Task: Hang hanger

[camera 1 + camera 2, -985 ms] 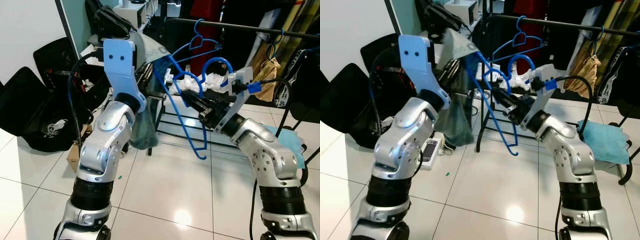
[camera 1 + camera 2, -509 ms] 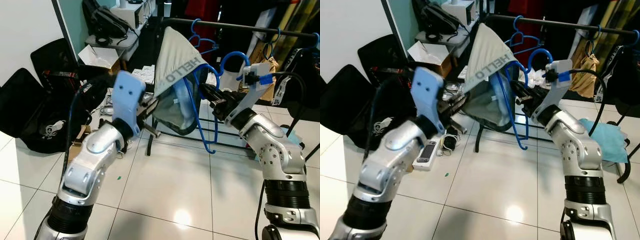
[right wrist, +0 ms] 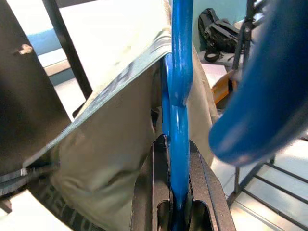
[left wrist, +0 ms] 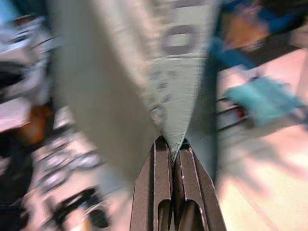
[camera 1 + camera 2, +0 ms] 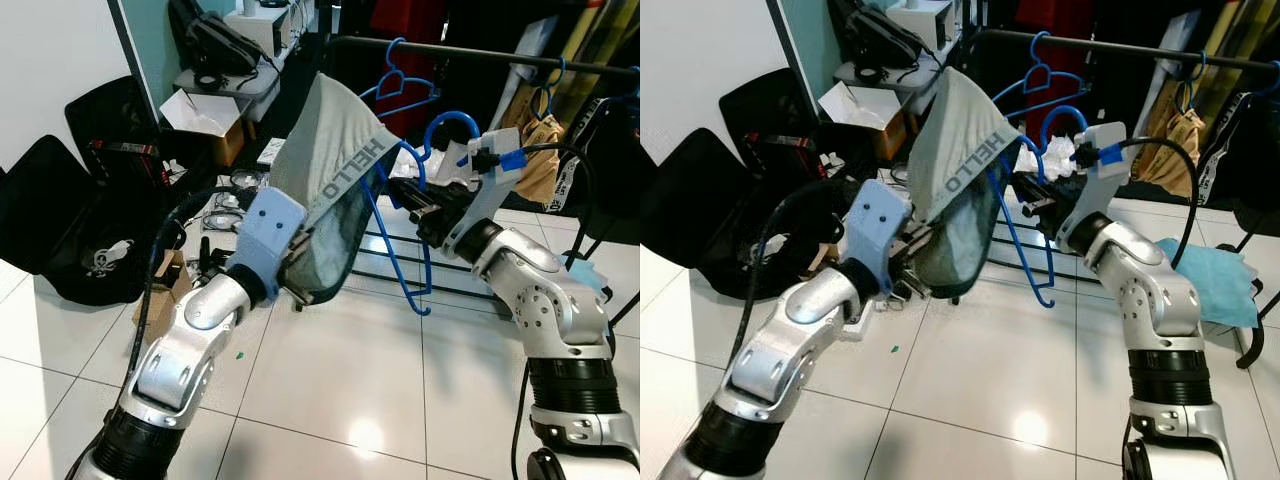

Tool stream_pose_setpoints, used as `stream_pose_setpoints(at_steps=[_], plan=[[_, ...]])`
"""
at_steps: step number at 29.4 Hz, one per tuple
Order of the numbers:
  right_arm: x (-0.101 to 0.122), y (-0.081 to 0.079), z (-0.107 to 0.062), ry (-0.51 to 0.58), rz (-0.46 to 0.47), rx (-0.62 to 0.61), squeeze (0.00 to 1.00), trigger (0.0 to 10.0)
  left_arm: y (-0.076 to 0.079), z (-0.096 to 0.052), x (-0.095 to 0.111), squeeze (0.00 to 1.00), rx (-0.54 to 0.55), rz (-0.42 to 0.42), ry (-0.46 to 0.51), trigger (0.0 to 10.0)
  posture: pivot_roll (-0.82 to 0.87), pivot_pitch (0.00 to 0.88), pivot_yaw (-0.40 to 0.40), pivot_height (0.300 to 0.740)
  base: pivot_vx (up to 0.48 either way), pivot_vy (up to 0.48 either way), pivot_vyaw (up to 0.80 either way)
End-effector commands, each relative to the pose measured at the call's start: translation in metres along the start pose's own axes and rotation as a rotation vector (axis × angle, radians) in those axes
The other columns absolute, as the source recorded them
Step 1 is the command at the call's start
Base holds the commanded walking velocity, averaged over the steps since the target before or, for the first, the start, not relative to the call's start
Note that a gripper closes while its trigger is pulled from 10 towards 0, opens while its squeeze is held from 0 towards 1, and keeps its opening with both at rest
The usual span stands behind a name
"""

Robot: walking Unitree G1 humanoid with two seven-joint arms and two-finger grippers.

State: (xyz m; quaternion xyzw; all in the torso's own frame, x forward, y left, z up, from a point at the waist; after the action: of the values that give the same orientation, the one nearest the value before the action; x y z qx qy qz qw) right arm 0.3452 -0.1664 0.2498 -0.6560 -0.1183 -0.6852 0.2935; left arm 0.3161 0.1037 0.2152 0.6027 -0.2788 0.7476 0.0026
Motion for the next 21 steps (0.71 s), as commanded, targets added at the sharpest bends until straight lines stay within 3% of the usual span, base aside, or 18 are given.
stream_pose_setpoints(at_steps=[1, 5, 10, 21], plan=[[0.001, 0.005, -0.002, -0.012, -0.005, -0.026, 0.0, 10.0, -0.024, -0.004, -0.01, 0.0, 0.117, 0.038, -0.051, 0.0, -0.04, 0.082, 0.004, 0.74, 0.0, 0.0, 0.0], [0.003, 0.01, -0.004, -0.02, -0.003, -0.047, 0.0, 10.0, -0.054, -0.01, -0.013, 0.0, 0.249, 0.05, -0.072, 0.0, -0.04, 0.082, 0.003, 0.74, 0.0, 0.0, 0.0], [0.003, 0.014, -0.005, -0.034, -0.002, -0.064, 0.0, 10.0, -0.075, -0.014, -0.01, 0.0, 0.325, 0.062, -0.059, 0.0, -0.04, 0.08, 0.001, 0.74, 0.0, 0.0, 0.0], [0.001, 0.015, -0.006, -0.059, 0.004, -0.069, 0.0, 10.0, -0.075, -0.013, 0.0, 0.0, 0.37, 0.053, -0.006, 0.0, -0.04, 0.08, -0.003, 0.74, 0.0, 0.0, 0.0]])
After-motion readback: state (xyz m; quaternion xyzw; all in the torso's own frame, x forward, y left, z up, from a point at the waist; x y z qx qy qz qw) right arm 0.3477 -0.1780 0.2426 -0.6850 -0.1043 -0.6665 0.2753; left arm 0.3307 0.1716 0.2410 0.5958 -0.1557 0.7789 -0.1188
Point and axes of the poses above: a point about 5 cm out from each wrist's last joint towards the gripper, its own z axis pointing out of the wrist towards the gripper, its own x axis along the axis of the wrist's last joint, y = z × x, the point moved 1 cm from there along z, pointing out of the wrist towards the gripper, and after that the axes turned 7 degrees about z, right-handed, at the moved point
